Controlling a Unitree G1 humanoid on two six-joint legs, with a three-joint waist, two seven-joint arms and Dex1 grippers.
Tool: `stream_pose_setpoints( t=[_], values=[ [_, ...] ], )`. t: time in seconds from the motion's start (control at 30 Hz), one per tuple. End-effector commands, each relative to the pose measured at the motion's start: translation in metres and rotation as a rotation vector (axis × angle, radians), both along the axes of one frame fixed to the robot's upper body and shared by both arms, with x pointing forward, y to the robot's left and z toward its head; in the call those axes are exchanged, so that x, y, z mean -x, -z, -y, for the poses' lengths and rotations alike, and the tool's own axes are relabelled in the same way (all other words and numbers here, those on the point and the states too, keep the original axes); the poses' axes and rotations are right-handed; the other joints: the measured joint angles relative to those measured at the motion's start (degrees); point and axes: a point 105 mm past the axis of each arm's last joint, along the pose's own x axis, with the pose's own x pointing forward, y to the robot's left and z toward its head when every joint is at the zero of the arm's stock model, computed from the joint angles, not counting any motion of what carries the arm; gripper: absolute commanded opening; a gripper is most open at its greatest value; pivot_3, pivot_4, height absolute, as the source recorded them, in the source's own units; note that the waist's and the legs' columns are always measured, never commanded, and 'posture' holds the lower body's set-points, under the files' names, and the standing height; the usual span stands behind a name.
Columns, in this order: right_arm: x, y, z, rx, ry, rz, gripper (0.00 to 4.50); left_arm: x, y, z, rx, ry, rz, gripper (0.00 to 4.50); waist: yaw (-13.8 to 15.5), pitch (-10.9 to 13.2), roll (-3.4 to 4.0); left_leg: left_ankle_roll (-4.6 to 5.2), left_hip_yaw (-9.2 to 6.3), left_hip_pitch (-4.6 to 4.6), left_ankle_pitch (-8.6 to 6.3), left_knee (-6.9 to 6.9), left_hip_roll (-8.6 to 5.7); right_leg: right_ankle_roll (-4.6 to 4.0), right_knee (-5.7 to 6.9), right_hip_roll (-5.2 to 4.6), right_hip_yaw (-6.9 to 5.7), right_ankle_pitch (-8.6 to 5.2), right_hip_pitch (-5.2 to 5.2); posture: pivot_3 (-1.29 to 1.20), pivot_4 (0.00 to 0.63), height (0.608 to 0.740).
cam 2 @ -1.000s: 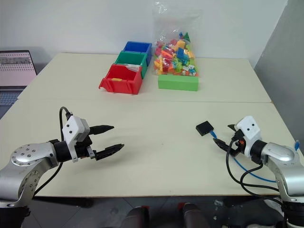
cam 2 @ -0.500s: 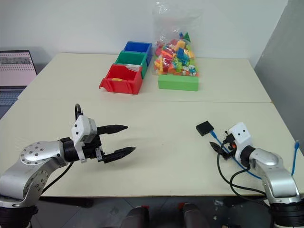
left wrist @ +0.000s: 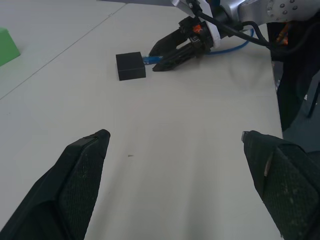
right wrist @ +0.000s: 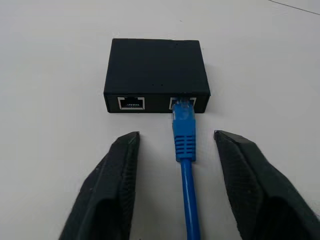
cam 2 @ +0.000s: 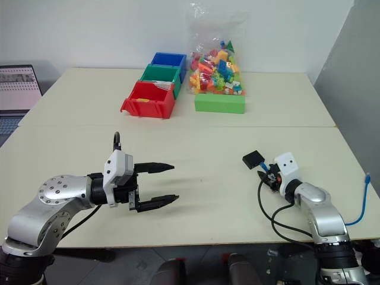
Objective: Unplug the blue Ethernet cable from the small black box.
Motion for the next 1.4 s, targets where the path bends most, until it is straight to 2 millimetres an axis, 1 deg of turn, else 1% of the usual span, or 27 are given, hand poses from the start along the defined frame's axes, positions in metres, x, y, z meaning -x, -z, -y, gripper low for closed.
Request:
stream_pose_setpoints(
  t=[0.03, 0.17, 0.2, 0.23, 0.3, 0.37, 0.47, 0.53, 0.6, 0.63, 0.67, 0.8, 0.9, 1.1, 1.4],
  values=[
    [-0.004, 0.001, 0.005, 0.025, 0.033, -0.005, 1.59, 0.001, 0.000, 0.000, 0.004, 0.008, 0.021, 4.50, 0.0, 0.0, 0.00, 0.00, 0.00, 0.00, 0.00, 0.00, 0.00, -0.01, 0.00, 0.00, 0.00, 0.00, 0.00, 0.00, 0.150, 0.740],
    [-0.004, -0.005, 0.004, 0.105, -0.016, 0.030, 0.64, -0.001, 0.004, -0.003, 0.013, -0.012, 0.009, 4.50, 0.1, 0.0, 0.00, 0.00, -0.01, -0.02, 0.00, 0.00, -0.02, -0.01, -0.01, -0.01, 0.00, 0.00, 0.00, 0.00, 0.150, 0.740],
    [-0.003, -0.007, 0.002, 0.120, -0.028, 0.041, 0.24, -0.002, 0.005, -0.004, 0.018, -0.019, 0.005, 4.50, 0.1, 0.0, 0.00, 0.00, -0.01, -0.02, 0.00, 0.00, -0.02, -0.01, -0.01, -0.01, 0.00, 0.00, 0.00, 0.00, 0.150, 0.740],
    [-0.004, -0.010, 0.000, 0.129, -0.041, 0.056, 0.16, -0.003, 0.006, -0.005, 0.024, -0.029, 0.000, 4.50, 0.1, 0.0, 0.00, 0.00, 0.00, -0.02, 0.00, 0.00, -0.02, 0.00, -0.01, -0.02, 0.00, 0.00, 0.00, 0.00, 0.150, 0.740],
    [-0.004, -0.017, -0.006, 0.136, -0.079, 0.083, 0.16, -0.007, 0.008, -0.008, 0.029, -0.046, -0.006, 4.50, 0.1, 0.0, 0.00, 0.00, 0.00, -0.02, 0.00, 0.00, -0.02, 0.00, -0.01, -0.02, 0.00, 0.00, 0.00, 0.00, 0.150, 0.740],
    [-0.004, -0.028, -0.018, 0.176, -0.149, 0.135, 0.16, -0.011, 0.010, -0.010, 0.033, -0.068, -0.005, 4.50, 0.2, 0.0, 0.01, 0.00, 0.01, -0.02, 0.00, 0.01, -0.02, 0.00, -0.01, -0.01, -0.01, 0.00, 0.00, 0.00, 0.150, 0.740],
    [0.002, -0.059, -0.053, 0.268, -0.348, 0.319, 0.16, -0.020, 0.010, -0.012, 0.068, -0.103, -0.020, 4.50, 0.0, 0.0, 0.05, 0.00, 0.01, -0.02, 0.00, 0.00, -0.01, 0.00, 0.00, -0.01, -0.02, 0.00, -0.03, 0.00, 0.150, 0.740],
    [0.012, -0.075, -0.079, 0.358, -0.503, 0.463, 0.16, -0.022, 0.004, -0.010, 0.157, -0.105, -0.086, 4.50, -0.2, 0.0, 0.05, 0.00, 0.01, -0.02, 0.00, 0.00, 0.02, 0.00, 0.01, 0.03, -0.03, 0.00, -0.06, 0.00, 0.150, 0.740],
    [0.022, -0.083, -0.099, 0.439, -0.635, 0.577, 0.16, -0.023, -0.005, -0.009, 0.279, -0.099, -0.180, 4.50, -0.1, 0.0, 0.05, 0.00, -0.01, -0.03, 0.00, -0.01, 0.02, 0.00, 0.01, 0.05, -0.07, 0.00, -0.06, 0.00, 0.150, 0.740],
    [0.024, -0.084, -0.105, 0.462, -0.674, 0.610, 0.16, -0.023, -0.009, -0.009, 0.313, -0.094, -0.206, 4.50, -0.1, 0.0, 0.05, 0.00, -0.04, -0.06, 0.00, 0.00, 0.02, 0.00, 0.00, 0.04, -0.09, -0.01, -0.05, 0.00, 0.150, 0.740],
    [0.027, -0.085, -0.109, 0.478, -0.703, 0.638, 0.16, -0.022, -0.011, -0.009, 0.336, -0.087, -0.228, 4.50, -0.1, 0.0, 0.01, 0.00, -0.04, -0.06, 0.00, 0.00, 0.02, 0.00, 0.00, 0.04, -0.11, -0.01, -0.05, 0.00, 0.150, 0.740],
    [0.038, -0.101, -0.136, 0.555, -0.876, 0.836, 0.16, -0.015, -0.021, -0.011, 0.403, -0.034, -0.360, 4.50, 0.0, 0.0, 0.02, 0.00, -0.04, -0.09, 0.00, 0.02, -0.02, -0.05, -0.02, -0.02, -0.15, 0.03, -0.03, 0.00, 0.150, 0.740],
    [0.037, -0.106, -0.142, 0.566, -0.914, 0.890, 0.16, -0.014, -0.026, -0.012, 0.433, -0.028, -0.409, 4.50, 0.1, 0.0, 0.02, -0.01, -0.07, -0.08, 0.00, 0.05, -0.02, -0.09, 0.01, -0.02, -0.18, 0.06, -0.03, 0.00, 0.150, 0.740],
    [0.039, -0.116, -0.153, 0.563, -0.951, 0.983, 0.16, -0.010, -0.024, -0.010, 0.435, -0.042, -0.453, 4.50, 0.3, 0.0, 0.02, -0.01, -0.10, -0.08, 0.01, 0.04, -0.02, -0.25, 0.01, -0.04, -0.14, 0.14, -0.01, 0.00, 0.150, 0.740],
    [0.046, -0.122, -0.161, 0.545, -0.975, 1.039, 0.16, -0.014, -0.027, -0.001, 0.468, -0.047, -0.469, 4.50, 0.5, 0.0, 0.02, -0.02, -0.12, -0.08, 0.01, 0.04, -0.02, -0.27, 0.03, -0.05, -0.11, 0.15, -0.01, 0.00, 0.150, 0.740]
  ],
)
